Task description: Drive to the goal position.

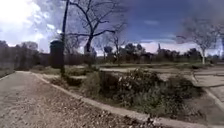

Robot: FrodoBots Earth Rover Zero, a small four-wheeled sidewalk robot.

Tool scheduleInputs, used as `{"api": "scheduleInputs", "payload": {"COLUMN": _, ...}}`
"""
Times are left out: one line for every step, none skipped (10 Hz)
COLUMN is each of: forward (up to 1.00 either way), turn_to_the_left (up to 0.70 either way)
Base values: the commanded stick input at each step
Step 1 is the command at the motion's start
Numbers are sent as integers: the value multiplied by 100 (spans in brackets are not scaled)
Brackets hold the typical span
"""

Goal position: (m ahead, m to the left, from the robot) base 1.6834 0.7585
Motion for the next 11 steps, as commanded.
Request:
{"api": "scheduleInputs", "payload": {"forward": 0, "turn_to_the_left": -14}}
{"api": "scheduleInputs", "payload": {"forward": 0, "turn_to_the_left": 0}}
{"api": "scheduleInputs", "payload": {"forward": 0, "turn_to_the_left": 0}}
{"api": "scheduleInputs", "payload": {"forward": -23, "turn_to_the_left": 0}}
{"api": "scheduleInputs", "payload": {"forward": -50, "turn_to_the_left": 0}}
{"api": "scheduleInputs", "payload": {"forward": -77, "turn_to_the_left": 0}}
{"api": "scheduleInputs", "payload": {"forward": -100, "turn_to_the_left": 3}}
{"api": "scheduleInputs", "payload": {"forward": -100, "turn_to_the_left": 20}}
{"api": "scheduleInputs", "payload": {"forward": -100, "turn_to_the_left": 2}}
{"api": "scheduleInputs", "payload": {"forward": -57, "turn_to_the_left": 0}}
{"api": "scheduleInputs", "payload": {"forward": -11, "turn_to_the_left": 0}}
